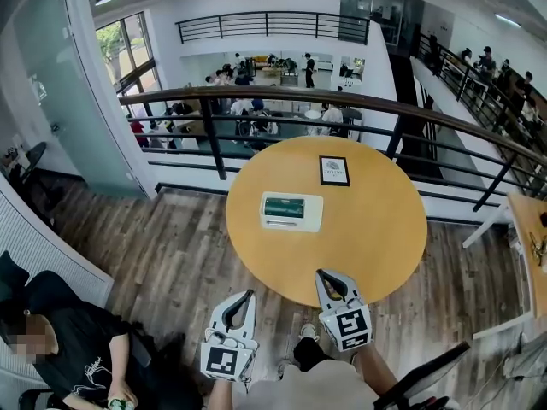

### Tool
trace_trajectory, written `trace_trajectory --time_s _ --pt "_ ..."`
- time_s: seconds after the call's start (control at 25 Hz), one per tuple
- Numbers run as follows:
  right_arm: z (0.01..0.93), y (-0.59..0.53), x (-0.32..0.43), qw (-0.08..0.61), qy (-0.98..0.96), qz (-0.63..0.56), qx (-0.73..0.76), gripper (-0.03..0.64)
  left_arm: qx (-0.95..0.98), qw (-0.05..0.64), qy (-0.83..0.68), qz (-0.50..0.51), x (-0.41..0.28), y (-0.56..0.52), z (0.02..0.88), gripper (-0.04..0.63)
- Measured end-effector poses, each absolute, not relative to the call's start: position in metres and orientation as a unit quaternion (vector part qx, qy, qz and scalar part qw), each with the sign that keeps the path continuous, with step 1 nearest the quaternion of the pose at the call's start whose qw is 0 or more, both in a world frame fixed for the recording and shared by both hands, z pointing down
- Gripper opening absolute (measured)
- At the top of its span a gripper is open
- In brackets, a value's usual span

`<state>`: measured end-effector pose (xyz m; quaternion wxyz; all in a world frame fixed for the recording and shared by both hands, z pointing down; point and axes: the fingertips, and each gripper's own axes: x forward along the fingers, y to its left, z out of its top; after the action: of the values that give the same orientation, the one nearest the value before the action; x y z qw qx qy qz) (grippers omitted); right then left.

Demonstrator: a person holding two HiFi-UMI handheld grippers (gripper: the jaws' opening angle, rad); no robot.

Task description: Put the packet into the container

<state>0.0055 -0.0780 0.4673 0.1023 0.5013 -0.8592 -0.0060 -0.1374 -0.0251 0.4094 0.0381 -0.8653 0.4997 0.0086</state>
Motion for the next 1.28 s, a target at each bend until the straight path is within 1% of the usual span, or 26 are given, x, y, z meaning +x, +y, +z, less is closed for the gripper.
trace_trajectory --time_s 0.36,0.64,0.84,0.96,1.12,1.28 --pt "0.463 -0.039 0.007 0.087 -0.859 0.008 0.504 0.003 -0.875 0.036 0.483 0.015 -0.120 -0.019 0.404 0.005" --pt "0.454 -0.026 0.019 0.076 -0.862 -0.004 0.501 0.003 -0.878 0.032 0.478 0.012 -0.098 -0.015 0.407 0.005" --pt "0.447 -0.023 0.044 0.072 -0.863 -0.007 0.500 0.003 -0.877 0.043 0.478 -0.008 -0.072 -0.011 0.408 0.005" --pt "0.446 -0.024 0.061 0.075 -0.862 -0.023 0.501 0.003 -0.878 0.028 0.477 0.013 -0.052 -0.009 0.406 0.005" --pt "0.448 -0.024 0.081 0.069 -0.859 -0.013 0.508 0.003 -0.881 0.025 0.473 0.009 -0.032 -0.003 0.413 0.005" --pt "0.446 -0.027 0.092 0.067 -0.858 -0.015 0.509 0.003 -0.880 0.034 0.473 -0.021 -0.023 -0.004 0.419 0.005"
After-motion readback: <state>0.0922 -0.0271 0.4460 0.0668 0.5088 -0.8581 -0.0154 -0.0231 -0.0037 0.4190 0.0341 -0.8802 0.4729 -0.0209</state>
